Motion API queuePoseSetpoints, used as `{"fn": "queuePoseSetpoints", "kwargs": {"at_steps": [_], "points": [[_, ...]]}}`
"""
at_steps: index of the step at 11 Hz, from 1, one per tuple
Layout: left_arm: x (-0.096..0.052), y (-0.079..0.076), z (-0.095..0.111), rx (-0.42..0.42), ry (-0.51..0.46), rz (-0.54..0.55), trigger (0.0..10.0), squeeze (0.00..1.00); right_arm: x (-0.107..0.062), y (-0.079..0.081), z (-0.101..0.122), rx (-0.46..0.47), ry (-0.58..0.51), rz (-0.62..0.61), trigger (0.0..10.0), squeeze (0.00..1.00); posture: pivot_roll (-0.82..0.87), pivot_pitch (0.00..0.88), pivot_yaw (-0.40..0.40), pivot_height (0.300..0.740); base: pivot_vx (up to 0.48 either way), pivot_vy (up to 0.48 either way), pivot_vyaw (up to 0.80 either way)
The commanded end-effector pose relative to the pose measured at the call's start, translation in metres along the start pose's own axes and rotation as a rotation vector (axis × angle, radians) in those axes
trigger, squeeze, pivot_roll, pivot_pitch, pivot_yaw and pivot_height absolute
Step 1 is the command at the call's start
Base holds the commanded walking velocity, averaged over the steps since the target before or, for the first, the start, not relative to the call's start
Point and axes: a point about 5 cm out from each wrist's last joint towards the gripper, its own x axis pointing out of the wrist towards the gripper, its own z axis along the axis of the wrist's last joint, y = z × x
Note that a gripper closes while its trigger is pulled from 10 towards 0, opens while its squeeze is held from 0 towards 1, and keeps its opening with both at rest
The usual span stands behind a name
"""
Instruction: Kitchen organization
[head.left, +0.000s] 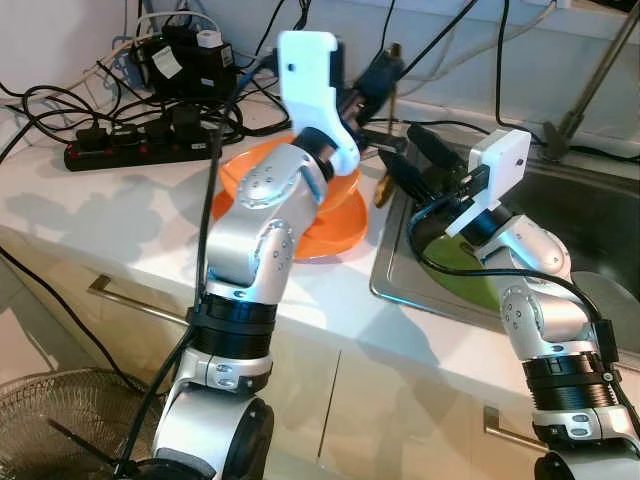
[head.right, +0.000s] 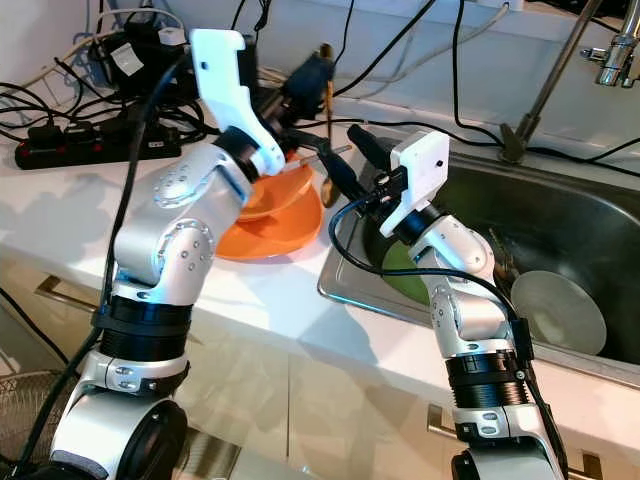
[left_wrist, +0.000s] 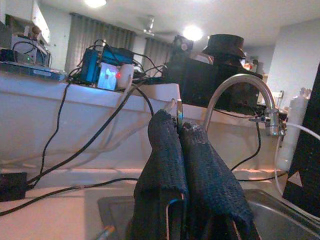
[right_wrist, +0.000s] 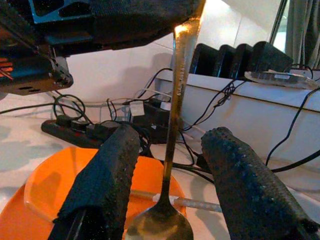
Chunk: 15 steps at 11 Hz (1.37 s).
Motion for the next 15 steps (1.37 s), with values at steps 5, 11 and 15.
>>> {"fn": "queuePoseSetpoints", "kwargs": {"at_steps": [5,11,15], "points": [[0.001,-0.016,-0.001,-0.025,0.005,-0.086,10.0,0.0,0.002,0.003,-0.001,0.003,0.011,0.01,10.0,0.0,0.19,0.003,-0.032,0.74,0.0,0.0,0.0],[0.0,-0.02,-0.002,-0.034,0.011,-0.108,10.0,0.0,0.001,0.001,-0.008,-0.001,0.037,-0.031,0.0,0.0,0.19,0.003,-0.034,0.74,0.0,0.0,0.0],[0.0,-0.02,-0.001,-0.033,0.009,-0.107,10.0,0.0,0.001,-0.002,-0.01,-0.006,0.048,-0.047,0.0,0.0,0.2,0.004,-0.036,0.74,0.0,0.0,0.0]]}}
